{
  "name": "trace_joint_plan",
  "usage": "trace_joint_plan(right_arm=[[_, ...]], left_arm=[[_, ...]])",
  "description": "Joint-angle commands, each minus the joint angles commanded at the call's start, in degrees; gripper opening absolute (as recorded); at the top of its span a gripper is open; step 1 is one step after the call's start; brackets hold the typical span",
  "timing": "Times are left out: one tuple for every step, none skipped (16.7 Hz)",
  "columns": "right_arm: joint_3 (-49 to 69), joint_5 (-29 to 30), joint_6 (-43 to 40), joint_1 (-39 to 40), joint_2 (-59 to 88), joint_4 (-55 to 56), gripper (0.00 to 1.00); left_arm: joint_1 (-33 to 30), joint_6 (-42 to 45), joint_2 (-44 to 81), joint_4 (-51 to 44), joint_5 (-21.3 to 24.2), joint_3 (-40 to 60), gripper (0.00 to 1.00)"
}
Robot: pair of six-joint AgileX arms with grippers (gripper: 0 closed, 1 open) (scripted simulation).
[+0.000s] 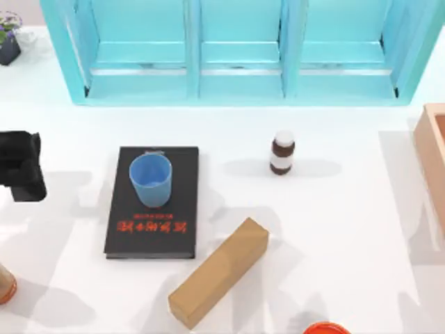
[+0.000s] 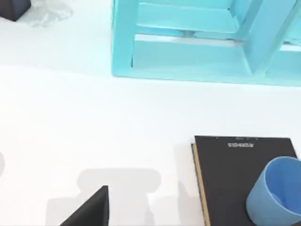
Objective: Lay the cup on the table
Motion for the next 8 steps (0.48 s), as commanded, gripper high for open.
trace_joint_plan(right_arm=[[0.0,0.0,0.0,0.0,0.0,0.0,1.00],[0.0,0.0,0.0,0.0,0.0,0.0,1.00],[0.0,0.0,0.0,0.0,0.0,0.0,1.00],[0.0,0.0,0.0,0.0,0.0,0.0,1.00],[0.0,0.0,0.0,0.0,0.0,0.0,1.00],[0.0,0.0,0.0,0.0,0.0,0.0,1.00],[0.0,0.0,0.0,0.0,0.0,0.0,1.00],[0.0,0.0,0.0,0.0,0.0,0.0,1.00]], left_arm=[[-1.5,-1.4,6.0,-3.9,0.1,5.9,1.00],[-3.0,-2.9,12.2,-7.7,0.1,11.8,1.00],[-4.6,-4.4,18.6,-11.7,0.2,17.9,1.00],[-6.1,-5.8,24.9,-15.6,0.3,23.9,1.00],[-7.6,-7.3,31.2,-19.5,0.4,29.9,1.00],[-9.1,-8.6,37.5,-23.3,0.5,35.7,1.00],[-10.6,-10.0,43.5,-27.0,0.5,41.3,1.00],[-12.0,-11.3,49.4,-30.6,0.6,46.7,1.00]])
